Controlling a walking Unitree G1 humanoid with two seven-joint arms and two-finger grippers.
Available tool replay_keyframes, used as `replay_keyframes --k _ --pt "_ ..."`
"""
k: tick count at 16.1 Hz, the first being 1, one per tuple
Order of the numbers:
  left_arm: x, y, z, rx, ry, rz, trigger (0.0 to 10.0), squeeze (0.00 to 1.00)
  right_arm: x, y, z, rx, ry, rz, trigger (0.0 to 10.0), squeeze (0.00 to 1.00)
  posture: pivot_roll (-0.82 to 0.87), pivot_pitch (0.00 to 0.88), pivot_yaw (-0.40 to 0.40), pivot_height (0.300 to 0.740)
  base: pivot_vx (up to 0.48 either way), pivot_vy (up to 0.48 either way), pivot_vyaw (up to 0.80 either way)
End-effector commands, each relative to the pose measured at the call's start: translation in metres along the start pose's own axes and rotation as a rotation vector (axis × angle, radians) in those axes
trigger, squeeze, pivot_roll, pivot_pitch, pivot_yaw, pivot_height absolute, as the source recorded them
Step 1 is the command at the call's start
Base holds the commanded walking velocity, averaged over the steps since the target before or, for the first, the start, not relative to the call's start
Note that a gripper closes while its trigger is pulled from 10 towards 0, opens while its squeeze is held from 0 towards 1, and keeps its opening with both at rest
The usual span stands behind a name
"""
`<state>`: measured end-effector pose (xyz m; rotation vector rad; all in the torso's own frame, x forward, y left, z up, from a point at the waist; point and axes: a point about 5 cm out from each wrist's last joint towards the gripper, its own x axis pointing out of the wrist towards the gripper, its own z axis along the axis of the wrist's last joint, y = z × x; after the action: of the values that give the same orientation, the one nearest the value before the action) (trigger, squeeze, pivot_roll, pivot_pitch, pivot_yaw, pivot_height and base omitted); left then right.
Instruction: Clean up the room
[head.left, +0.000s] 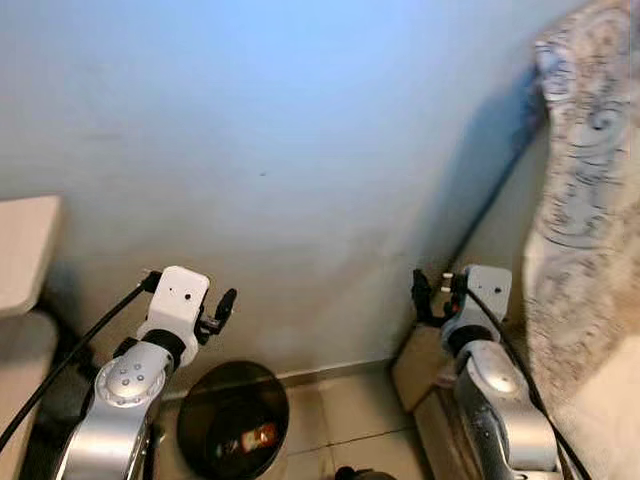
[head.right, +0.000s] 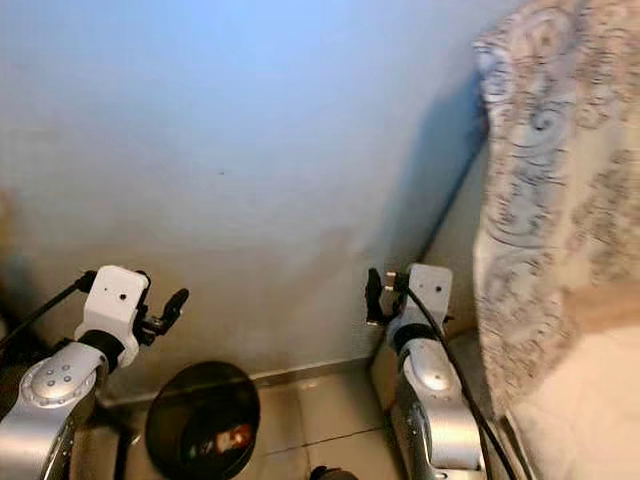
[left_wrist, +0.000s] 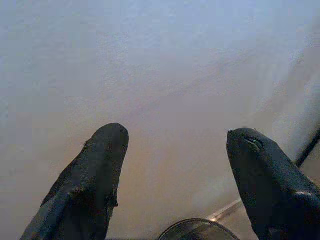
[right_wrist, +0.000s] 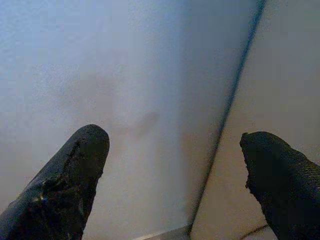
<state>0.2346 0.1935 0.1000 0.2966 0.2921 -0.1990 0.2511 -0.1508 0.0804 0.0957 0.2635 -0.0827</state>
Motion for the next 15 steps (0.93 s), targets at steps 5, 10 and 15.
replay_keyframes --k 5,10,15 --pt "0.003 0.0 0.004 -0.029 -0.012 0.012 10.0 0.0 0.005 -0.006 0.005 -0.024 0.029 0.013 10.0 1.0 0.13 0.0 -0.022 0.74 0.0 0.0 -0.8" --pt "0.004 -0.002 0.003 -0.063 -0.016 0.015 10.0 0.0 0.006 -0.009 0.007 -0.037 0.029 0.026 10.0 1.0 0.13 0.0 -0.022 0.74 0.0 0.0 -0.8" --pt "0.006 -0.004 -0.001 -0.117 -0.01 0.027 10.0 0.0 0.009 -0.007 0.007 -0.052 0.041 0.083 10.0 1.0 0.12 0.0 -0.026 0.74 0.0 0.0 -0.8"
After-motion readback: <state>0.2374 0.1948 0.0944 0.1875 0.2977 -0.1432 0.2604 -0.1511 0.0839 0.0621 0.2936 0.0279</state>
